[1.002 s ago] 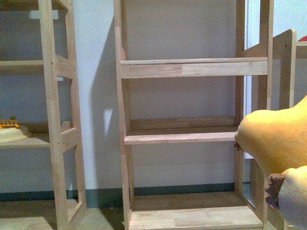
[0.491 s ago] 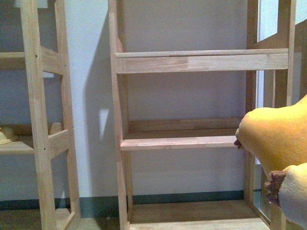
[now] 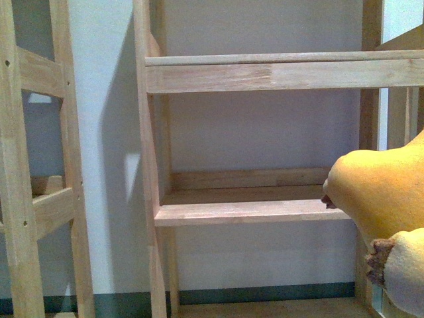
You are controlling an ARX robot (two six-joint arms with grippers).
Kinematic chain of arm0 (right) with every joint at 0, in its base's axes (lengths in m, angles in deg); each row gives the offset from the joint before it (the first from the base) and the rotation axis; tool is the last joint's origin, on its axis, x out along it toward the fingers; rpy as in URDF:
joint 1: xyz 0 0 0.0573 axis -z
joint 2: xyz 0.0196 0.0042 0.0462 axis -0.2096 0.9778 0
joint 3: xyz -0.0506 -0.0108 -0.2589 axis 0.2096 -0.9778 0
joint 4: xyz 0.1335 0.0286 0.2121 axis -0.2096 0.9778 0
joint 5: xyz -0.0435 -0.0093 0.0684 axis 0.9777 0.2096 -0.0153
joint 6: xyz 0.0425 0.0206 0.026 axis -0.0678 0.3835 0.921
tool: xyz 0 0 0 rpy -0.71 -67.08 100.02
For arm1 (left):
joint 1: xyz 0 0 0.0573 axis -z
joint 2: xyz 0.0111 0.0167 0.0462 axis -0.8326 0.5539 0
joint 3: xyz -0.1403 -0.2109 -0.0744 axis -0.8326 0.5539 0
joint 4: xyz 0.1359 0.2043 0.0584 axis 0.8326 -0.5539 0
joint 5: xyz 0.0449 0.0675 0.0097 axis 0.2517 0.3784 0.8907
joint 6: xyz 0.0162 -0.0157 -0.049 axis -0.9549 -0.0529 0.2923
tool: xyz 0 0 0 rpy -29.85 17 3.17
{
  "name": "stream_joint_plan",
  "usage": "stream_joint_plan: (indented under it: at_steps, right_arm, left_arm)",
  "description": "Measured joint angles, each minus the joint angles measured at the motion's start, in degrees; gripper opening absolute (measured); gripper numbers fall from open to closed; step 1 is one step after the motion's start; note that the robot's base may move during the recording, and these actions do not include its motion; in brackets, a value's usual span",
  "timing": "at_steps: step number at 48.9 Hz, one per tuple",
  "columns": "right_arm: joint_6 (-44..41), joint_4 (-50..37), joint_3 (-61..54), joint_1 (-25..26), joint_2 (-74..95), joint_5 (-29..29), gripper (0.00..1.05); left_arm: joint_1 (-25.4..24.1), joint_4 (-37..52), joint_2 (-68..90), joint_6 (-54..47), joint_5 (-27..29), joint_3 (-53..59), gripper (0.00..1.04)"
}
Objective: Put away toys
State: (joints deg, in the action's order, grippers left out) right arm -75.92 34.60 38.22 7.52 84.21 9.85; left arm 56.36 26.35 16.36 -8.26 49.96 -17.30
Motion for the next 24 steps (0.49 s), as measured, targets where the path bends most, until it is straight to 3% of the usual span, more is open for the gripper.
stream_joint_plan:
  at_steps: [24]
  right_arm:
    - [0.00, 0.00, 0.00, 0.00, 0.00, 0.00, 0.10]
  left_arm:
    - [0.00, 0.00, 0.02, 0.00, 0.00, 0.02, 0.99]
